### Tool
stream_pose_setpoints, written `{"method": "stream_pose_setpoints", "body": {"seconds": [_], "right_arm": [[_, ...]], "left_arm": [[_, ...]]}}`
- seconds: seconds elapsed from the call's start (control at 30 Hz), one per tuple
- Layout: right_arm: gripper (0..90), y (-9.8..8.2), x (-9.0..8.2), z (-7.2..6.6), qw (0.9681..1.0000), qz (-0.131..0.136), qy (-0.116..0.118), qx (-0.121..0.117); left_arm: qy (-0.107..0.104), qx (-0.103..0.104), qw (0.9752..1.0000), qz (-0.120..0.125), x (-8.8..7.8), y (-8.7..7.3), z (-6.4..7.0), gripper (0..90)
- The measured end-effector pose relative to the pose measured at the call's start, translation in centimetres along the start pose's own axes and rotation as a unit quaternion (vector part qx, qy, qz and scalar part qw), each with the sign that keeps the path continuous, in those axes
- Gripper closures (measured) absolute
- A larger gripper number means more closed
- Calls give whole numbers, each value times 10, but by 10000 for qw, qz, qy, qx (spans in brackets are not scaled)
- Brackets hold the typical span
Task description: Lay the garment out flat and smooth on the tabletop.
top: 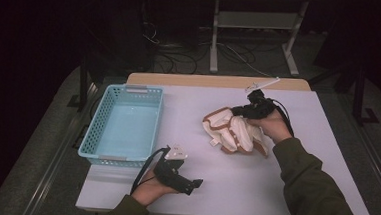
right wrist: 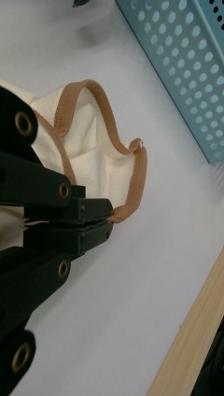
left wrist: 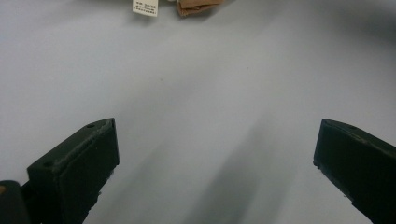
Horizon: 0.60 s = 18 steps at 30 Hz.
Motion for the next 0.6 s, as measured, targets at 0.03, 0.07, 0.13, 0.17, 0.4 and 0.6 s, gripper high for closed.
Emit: {"method": "stream_pose_setpoints", "body": {"seconds": [0.03,0.07,0.13,0.17,0.4,0.6], "right_arm": [[806,0,0,0,10000,-4,8,26],[769,0,0,0,10000,2,16,35],[719,0,-1,0,10000,44,52,28],[693,0,-2,0,10000,55,47,45],[564,1,-12,-5,9998,155,109,87],[470,1,-21,-13,9997,219,137,28]], "left_arm": [[-6,6,10000,-5,0,0,0,0],[-8,36,10000,-39,0,0,0,0],[-1,49,10000,-40,0,0,0,0],[-1,47,10000,-42,0,0,0,0],[8,44,10000,-40,0,0,0,0],[5,50,10000,-49,0,0,-1,0]]}}
Point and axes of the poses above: each handheld gripper's, and its own axes: x roughly forward along the jaws, y roughly out of its top, z roughly to its right, the point moved 2 cm from there along x, roughly forward along the jaws, and after that the axes turned 4 degrees about -z, right-handed, at the moved point
